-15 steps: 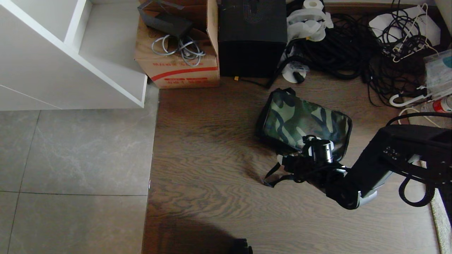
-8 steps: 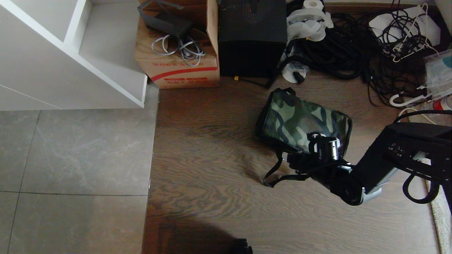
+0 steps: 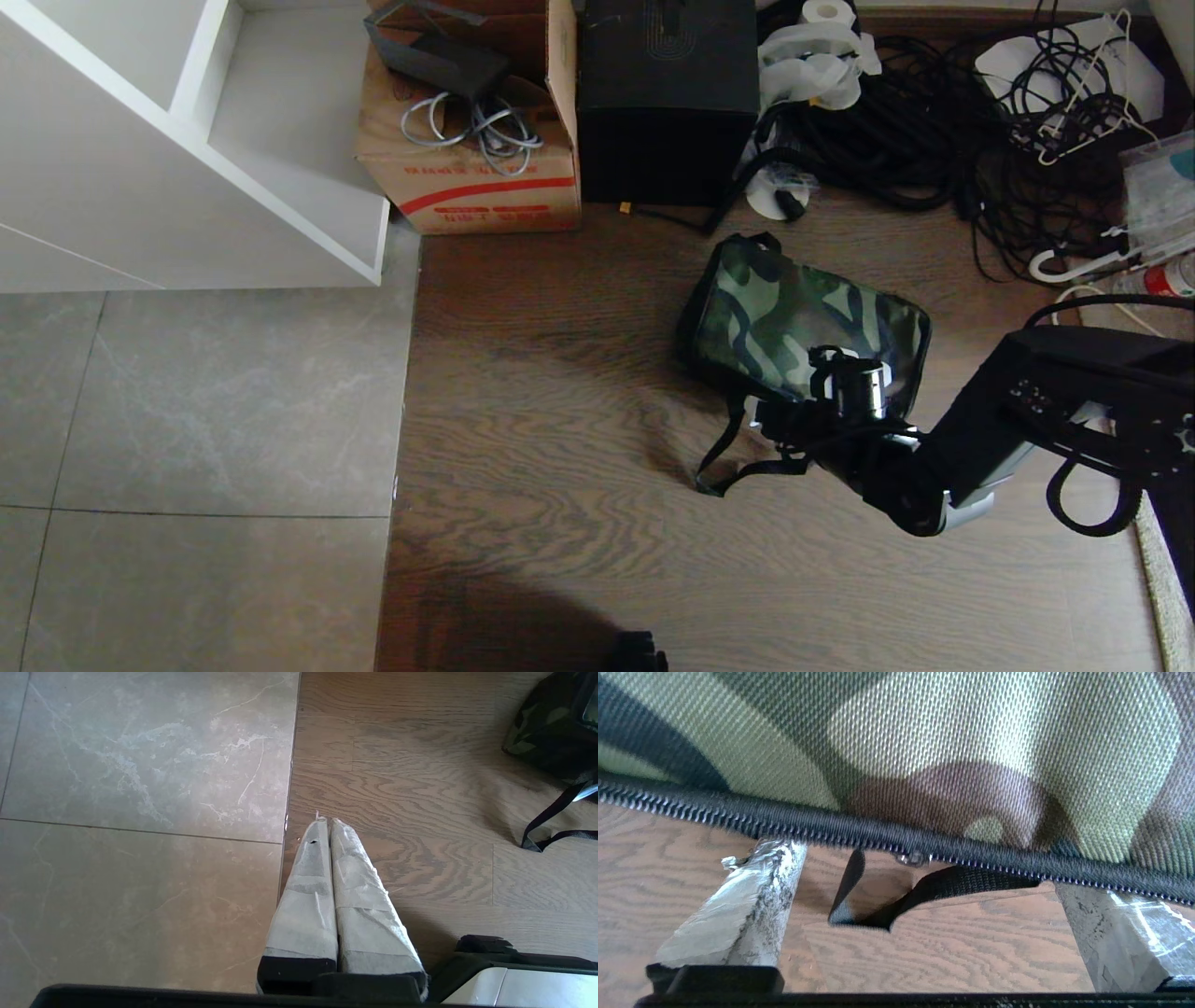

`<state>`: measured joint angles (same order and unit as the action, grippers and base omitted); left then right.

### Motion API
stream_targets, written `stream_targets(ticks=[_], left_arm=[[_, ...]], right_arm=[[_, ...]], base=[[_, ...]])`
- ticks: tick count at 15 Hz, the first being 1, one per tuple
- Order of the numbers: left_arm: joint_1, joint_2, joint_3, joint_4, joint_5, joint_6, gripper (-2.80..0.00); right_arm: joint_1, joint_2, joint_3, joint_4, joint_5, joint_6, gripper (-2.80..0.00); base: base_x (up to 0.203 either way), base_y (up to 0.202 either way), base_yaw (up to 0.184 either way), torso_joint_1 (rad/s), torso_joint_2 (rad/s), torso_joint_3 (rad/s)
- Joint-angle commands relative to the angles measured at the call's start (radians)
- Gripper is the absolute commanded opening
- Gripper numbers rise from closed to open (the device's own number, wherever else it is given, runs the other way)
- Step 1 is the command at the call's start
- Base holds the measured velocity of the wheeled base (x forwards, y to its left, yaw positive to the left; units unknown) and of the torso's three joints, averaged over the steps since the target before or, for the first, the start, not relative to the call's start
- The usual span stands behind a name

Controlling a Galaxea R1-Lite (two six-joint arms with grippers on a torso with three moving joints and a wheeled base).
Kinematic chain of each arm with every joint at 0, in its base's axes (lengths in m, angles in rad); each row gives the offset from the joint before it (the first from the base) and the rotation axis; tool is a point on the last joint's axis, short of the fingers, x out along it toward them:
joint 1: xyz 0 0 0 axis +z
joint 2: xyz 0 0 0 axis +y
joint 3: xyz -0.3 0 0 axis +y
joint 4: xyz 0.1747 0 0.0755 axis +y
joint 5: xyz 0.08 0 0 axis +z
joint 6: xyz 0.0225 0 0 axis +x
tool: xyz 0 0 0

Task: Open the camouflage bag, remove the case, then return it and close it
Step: Open the top of the storage box

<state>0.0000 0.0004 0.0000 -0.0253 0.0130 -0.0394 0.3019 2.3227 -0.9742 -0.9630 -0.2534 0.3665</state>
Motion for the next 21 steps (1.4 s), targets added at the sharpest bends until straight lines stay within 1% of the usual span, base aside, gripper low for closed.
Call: stream_targets(ticks=[1,5,8,11,21], left_arm=[[0.000,0.000,0.009,-0.001,0.001,-0.001,-2.80],[0.001,0.000,0.009,-0.001,0.001,-0.001,-2.80],[0.000,0.001,0.009,-0.001,0.001,-0.001,-2.80],[0.000,0.001,0.009,-0.001,0.001,-0.001,-2.80],[0.000,0.000,0.009,-0.001,0.001,-0.001,-2.80]], right_arm=[[0.009,0.031,-0.012,-0.005,-0.011,0.005,0.00],[0.038,0.054,-0.050,-0.006,-0.010,0.018,0.00],[0.043,0.069,-0.072,-0.019,-0.012,0.020,0.00],[0.042,0.069,-0.070,-0.038,-0.016,0.015,0.00],[0.037,0.044,-0.035,-0.023,-0.013,0.006,0.00]], base=[[0.000,0.000,0.000,0.000,0.00,0.000],[0.000,0.000,0.000,0.000,0.00,0.000],[0.000,0.000,0.000,0.000,0.00,0.000],[0.000,0.000,0.000,0.000,0.00,0.000],[0.000,0.000,0.000,0.000,0.00,0.000]])
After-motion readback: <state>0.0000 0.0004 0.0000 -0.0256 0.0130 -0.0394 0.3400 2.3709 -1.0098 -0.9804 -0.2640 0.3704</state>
